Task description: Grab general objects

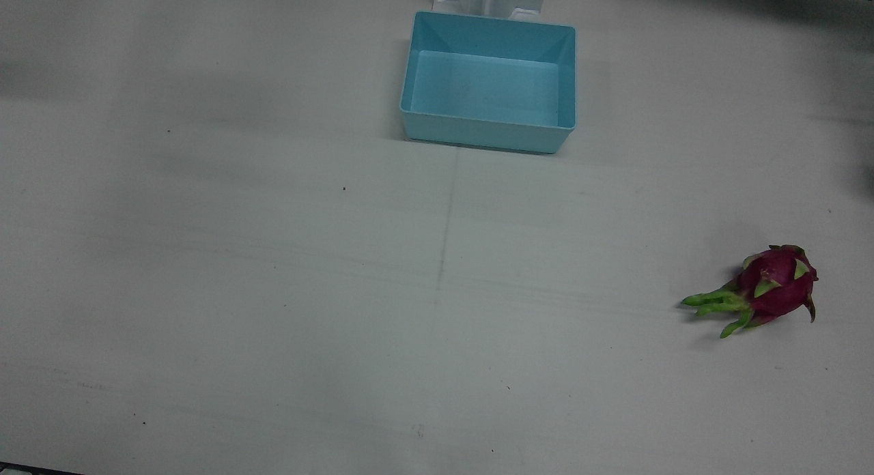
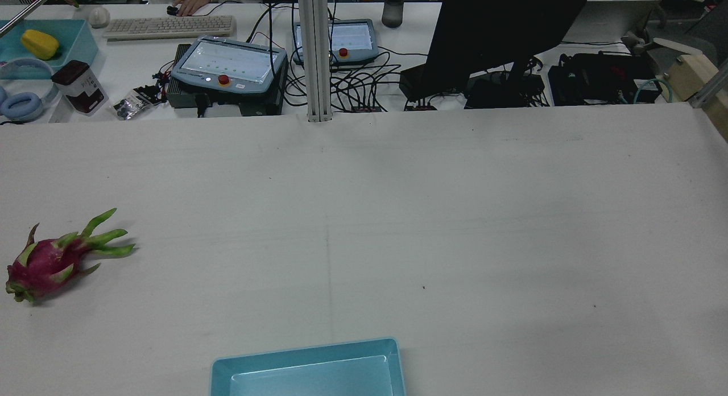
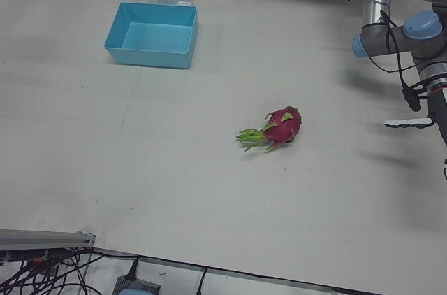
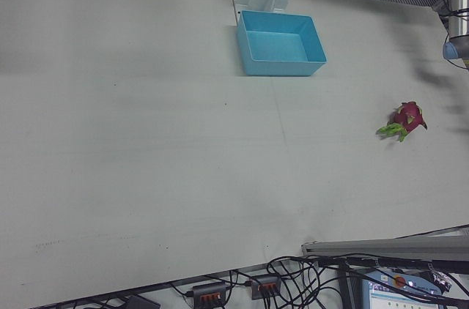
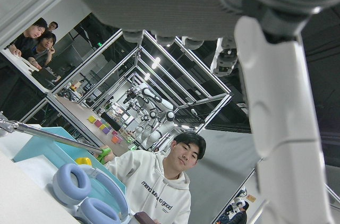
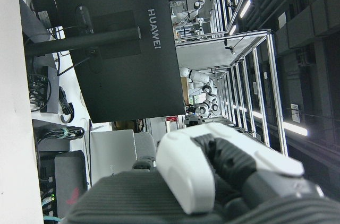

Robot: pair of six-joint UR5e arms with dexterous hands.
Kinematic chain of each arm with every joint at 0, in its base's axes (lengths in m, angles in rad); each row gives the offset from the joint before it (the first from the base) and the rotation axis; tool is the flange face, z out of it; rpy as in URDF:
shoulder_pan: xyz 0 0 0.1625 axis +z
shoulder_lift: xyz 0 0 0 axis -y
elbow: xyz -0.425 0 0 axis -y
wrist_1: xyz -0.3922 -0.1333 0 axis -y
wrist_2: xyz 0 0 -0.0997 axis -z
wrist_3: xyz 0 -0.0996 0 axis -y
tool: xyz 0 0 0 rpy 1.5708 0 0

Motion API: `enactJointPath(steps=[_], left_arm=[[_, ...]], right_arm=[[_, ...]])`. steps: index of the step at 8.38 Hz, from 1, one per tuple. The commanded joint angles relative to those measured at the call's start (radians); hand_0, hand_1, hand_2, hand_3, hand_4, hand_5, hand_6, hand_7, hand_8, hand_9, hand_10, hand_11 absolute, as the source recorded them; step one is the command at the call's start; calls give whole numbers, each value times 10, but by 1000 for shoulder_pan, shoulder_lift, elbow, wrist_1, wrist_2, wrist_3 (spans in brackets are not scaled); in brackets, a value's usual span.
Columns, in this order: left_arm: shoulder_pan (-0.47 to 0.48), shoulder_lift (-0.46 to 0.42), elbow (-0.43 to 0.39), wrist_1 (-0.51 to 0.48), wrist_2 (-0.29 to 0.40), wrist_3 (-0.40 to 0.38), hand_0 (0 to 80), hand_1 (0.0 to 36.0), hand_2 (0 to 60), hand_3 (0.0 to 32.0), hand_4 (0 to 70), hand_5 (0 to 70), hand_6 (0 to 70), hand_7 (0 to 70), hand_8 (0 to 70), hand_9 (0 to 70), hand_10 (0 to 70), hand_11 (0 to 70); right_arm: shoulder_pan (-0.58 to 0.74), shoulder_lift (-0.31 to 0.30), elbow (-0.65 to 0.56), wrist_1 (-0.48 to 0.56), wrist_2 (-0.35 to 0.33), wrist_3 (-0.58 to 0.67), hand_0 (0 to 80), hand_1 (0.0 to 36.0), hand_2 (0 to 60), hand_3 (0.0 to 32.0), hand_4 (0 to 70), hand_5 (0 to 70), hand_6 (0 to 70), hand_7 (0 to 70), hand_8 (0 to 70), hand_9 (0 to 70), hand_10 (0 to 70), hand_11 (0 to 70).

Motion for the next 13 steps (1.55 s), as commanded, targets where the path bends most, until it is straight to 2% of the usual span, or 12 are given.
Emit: enactJointPath(steps=[1,9,13], left_arm=[[0,0,0,-3,0,1,496,172,79,54,73,0,0,4,0,0,0,0],[0,0,0,-22,2,-4,495,170,82,60,73,0,0,5,0,0,0,0],[0,8,-17,-51,11,-36,499,174,79,76,75,0,0,10,0,0,0,0]], right_arm=[[0,0,0,1,0,0,0,0,0,0,0,0,0,0,0,0,0,0],[3,0,4,-2,0,-2,0,0,0,0,0,0,0,0,0,0,0,0],[0,0,0,1,0,0,0,0,0,0,0,0,0,0,0,0,0,0]])
